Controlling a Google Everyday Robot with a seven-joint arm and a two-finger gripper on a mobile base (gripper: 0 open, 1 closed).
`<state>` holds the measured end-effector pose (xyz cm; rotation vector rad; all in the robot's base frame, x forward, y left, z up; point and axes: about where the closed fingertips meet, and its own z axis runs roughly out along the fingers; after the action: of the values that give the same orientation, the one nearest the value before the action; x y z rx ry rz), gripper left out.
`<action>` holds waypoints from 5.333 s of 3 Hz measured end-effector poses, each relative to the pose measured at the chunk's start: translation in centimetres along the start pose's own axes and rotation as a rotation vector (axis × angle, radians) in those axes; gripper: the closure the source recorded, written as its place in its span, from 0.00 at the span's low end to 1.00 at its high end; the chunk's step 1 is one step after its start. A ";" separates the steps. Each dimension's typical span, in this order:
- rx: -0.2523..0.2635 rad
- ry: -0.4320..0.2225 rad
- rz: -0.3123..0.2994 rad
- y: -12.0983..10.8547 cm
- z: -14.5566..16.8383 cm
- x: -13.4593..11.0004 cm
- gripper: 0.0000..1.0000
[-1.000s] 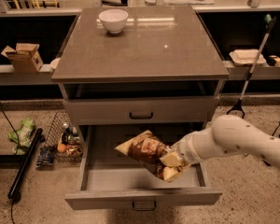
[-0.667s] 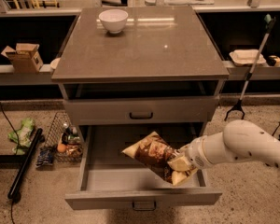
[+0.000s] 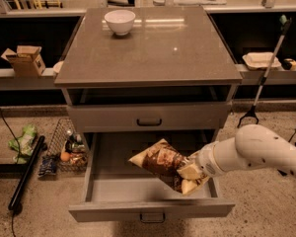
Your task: Pick brown chip bag from middle drawer and place on counter
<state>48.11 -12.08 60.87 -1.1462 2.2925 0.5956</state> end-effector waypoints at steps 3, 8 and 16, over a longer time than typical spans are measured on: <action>0.158 -0.076 -0.145 -6.3 -16.8 -9.6 1.00; 0.461 -0.055 -0.196 -6.6 -29.4 -15.0 1.00; 0.419 -0.286 -0.260 -17.8 -19.1 -33.2 0.85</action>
Offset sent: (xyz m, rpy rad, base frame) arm 0.0715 -0.0896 0.1824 -0.0723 -0.2380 0.0008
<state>75.26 -13.02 93.18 -1.0499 1.8685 0.1538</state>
